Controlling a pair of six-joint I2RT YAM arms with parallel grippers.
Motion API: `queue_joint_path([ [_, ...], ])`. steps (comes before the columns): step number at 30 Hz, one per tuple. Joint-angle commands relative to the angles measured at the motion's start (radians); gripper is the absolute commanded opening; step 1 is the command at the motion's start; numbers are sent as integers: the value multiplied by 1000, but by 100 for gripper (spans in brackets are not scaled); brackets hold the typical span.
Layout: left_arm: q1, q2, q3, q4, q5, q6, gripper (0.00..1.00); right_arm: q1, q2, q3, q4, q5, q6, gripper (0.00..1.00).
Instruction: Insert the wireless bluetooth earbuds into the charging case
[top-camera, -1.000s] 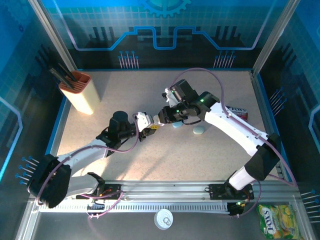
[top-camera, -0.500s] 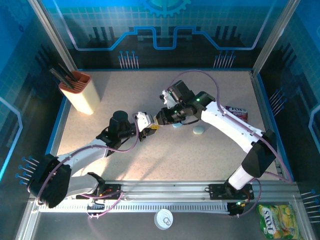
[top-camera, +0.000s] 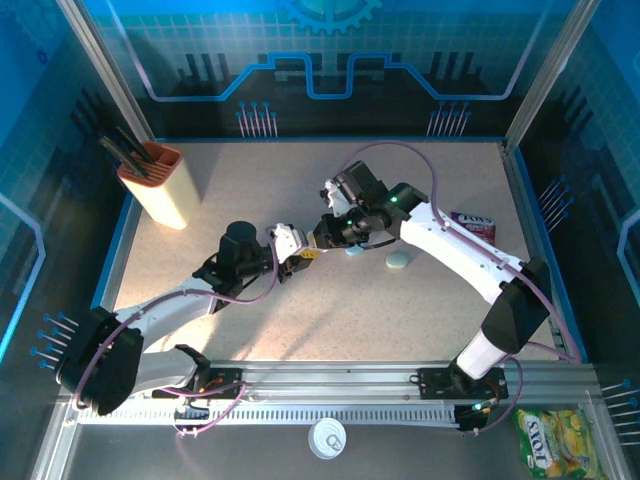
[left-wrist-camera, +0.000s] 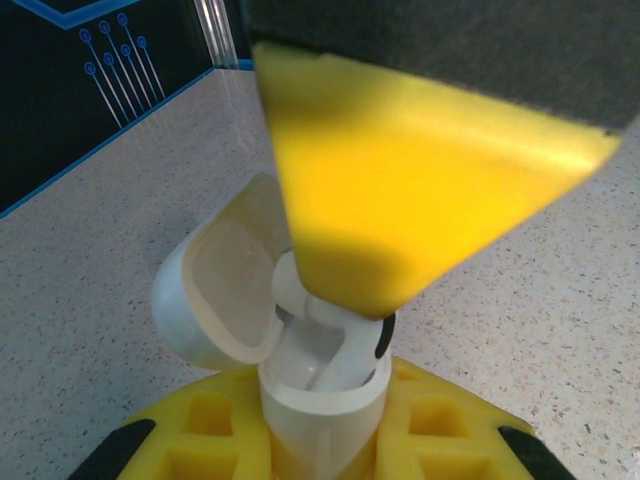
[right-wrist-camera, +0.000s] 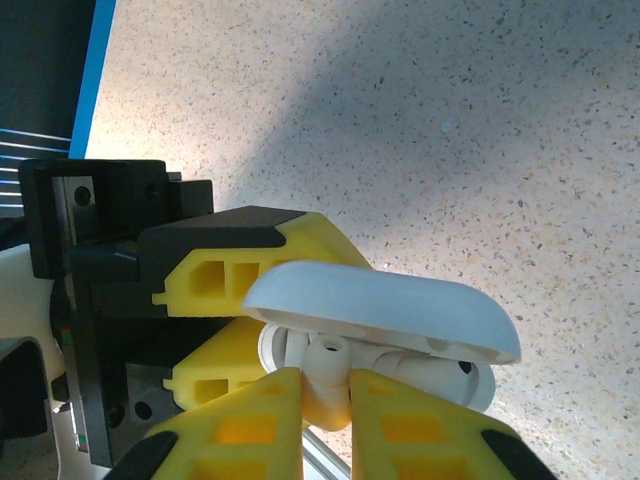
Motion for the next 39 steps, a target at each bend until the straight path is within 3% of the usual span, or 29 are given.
queue_joint_path([
  [1,-4,10,30,45,5,18,15,-2,-3,-48,66,-3,108,12],
  [12,-6,45,30,65,-49,76,15,-2,-58,-215,305,38,404,14],
  [28,-6,58,-8,120,-98,133,15,25,-36,-236,367,115,646,16],
  [32,-6,72,-10,127,-109,145,15,26,-40,-248,394,112,696,11],
  [39,-7,77,-12,131,-114,157,15,22,-45,-289,470,76,779,12],
])
